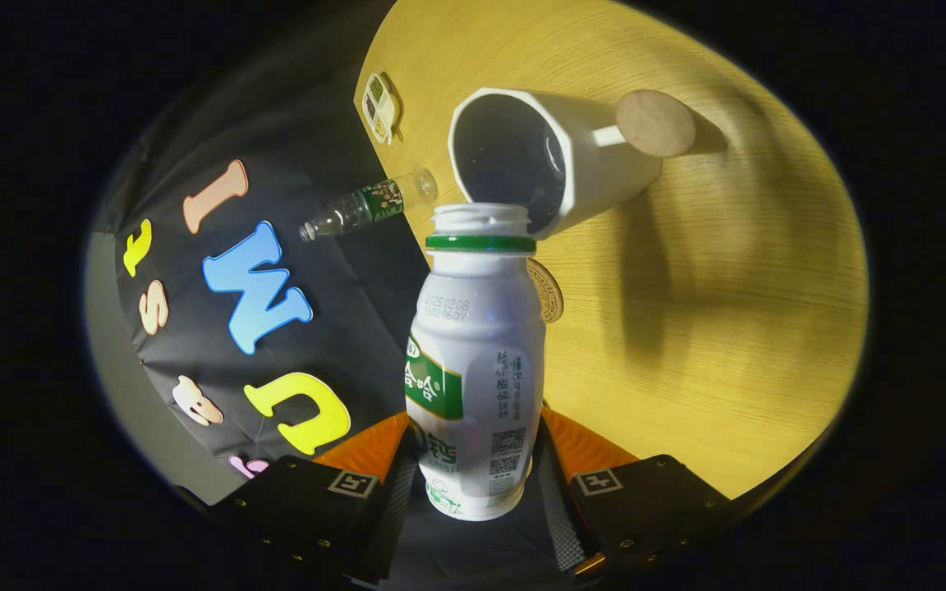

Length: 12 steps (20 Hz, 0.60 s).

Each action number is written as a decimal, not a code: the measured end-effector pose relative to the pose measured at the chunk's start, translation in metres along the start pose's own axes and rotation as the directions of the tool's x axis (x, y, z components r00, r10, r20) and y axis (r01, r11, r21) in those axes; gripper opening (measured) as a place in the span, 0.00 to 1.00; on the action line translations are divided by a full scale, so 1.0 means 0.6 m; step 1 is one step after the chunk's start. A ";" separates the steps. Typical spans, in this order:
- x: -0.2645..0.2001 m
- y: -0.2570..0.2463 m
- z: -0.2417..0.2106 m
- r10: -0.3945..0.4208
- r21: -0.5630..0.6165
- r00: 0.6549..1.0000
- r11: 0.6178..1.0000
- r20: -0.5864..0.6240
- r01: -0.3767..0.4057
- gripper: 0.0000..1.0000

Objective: Take the bottle from table, then pour the juice into the cup, finally place the bottle on the coaster

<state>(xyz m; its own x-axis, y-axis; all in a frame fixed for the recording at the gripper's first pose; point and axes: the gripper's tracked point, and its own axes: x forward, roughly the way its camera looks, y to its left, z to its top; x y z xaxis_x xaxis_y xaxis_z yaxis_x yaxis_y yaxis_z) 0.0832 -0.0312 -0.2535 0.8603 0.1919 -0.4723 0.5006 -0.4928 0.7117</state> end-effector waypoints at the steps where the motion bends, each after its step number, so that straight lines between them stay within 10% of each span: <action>1: 0.001 0.001 -0.001 0.002 0.006 1.000 1.000 -0.001 -0.002 0.72; 12: -0.009 0.006 0.008 -0.008 0.059 1.000 0.998 -0.018 0.009 0.72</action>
<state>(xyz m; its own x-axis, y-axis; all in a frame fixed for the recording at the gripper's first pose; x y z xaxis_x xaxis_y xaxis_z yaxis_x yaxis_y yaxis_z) 0.0797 -0.0380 -0.2508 0.8581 0.2110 -0.4681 0.5015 -0.5403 0.6757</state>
